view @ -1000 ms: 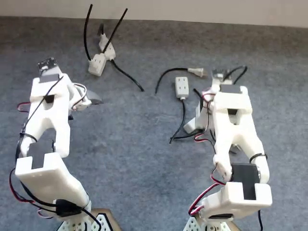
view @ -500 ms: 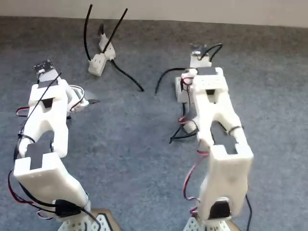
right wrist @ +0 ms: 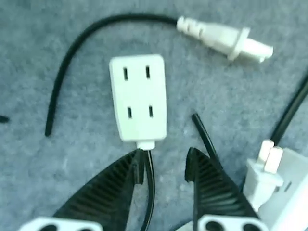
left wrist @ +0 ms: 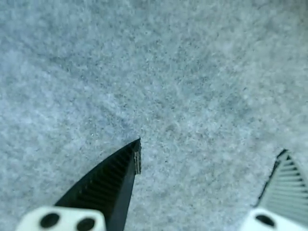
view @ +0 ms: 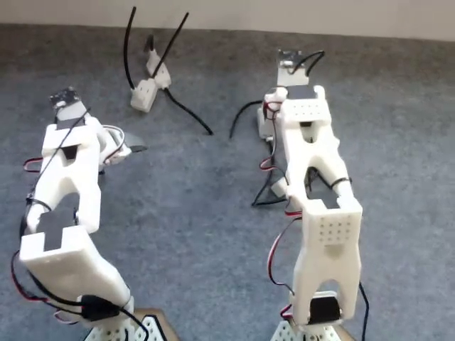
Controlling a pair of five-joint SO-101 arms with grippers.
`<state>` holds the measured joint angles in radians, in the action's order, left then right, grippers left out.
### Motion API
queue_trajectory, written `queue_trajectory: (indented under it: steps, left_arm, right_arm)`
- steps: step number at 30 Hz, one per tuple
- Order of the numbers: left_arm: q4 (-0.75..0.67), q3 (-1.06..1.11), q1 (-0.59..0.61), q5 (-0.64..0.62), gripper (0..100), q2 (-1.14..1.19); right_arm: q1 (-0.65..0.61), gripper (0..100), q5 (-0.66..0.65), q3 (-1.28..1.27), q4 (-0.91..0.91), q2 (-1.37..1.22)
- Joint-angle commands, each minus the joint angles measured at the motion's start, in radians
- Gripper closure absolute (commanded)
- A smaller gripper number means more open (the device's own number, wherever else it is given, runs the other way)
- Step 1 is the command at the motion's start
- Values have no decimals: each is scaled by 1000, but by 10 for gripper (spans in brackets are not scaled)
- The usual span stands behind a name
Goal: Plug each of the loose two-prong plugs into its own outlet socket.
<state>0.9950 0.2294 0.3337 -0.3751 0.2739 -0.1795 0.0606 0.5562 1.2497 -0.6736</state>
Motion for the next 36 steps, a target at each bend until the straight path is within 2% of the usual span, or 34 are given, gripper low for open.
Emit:
queue_trajectory:
  steps: [1,8,12,16,21,25,28,36]
  left_arm:
    - [-11,-7,8,-9,593,-61]
    - [-11,-5,8,-9,593,-61]
    - [-11,-5,8,-9,593,-61]
    - [-11,-4,10,-9,593,-61]
    - [-11,-4,8,-9,593,-61]
    - [-11,-4,8,-9,593,-61]
    - [-11,-4,8,-9,593,-61]
    - [-40,-2,8,-9,593,-59]
  right_arm:
    - [-45,843,2,71,84,51]
    - [-81,843,-2,71,188,74]
    - [-116,843,-89,79,211,76]
    - [-39,843,-138,130,180,74]
    - [76,843,-157,171,10,68]
    - [70,843,-370,133,-105,68]
    - [51,843,-470,114,-133,68]
    - [56,843,-499,104,-223,-2]
